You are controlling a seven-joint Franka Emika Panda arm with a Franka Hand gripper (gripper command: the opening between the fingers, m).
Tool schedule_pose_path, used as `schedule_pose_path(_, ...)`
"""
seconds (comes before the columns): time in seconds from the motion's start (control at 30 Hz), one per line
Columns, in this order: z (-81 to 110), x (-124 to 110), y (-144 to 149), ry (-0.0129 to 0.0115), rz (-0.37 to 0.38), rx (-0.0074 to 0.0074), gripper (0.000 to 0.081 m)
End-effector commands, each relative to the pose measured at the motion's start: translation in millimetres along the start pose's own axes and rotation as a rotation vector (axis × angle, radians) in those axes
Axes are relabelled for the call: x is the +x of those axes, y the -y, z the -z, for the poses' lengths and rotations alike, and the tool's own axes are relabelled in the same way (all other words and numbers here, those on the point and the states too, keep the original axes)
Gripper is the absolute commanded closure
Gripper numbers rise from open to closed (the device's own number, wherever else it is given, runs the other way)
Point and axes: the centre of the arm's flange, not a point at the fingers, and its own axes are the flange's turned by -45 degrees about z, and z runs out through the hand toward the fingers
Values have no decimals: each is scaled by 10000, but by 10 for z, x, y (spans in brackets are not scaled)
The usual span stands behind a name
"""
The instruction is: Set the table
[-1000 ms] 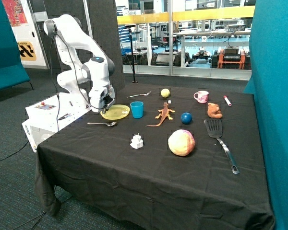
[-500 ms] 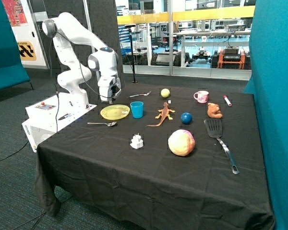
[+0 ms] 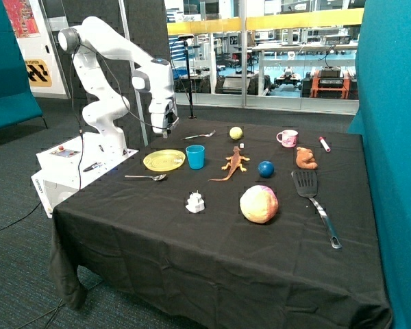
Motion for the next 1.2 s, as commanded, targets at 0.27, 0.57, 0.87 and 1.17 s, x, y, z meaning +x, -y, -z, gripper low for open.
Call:
schedule_pose_path(0.27, 122, 155, 1011, -27, 1479, 42, 480)
schedule_pose_path(0.57, 189, 273, 1512, -29, 2535, 41, 440)
schedule_pose_path(0.87, 262, 384, 1941, -31, 3225, 40, 370)
schedule_pose_path(1.17, 288, 381, 2288, -32, 3792, 39, 369)
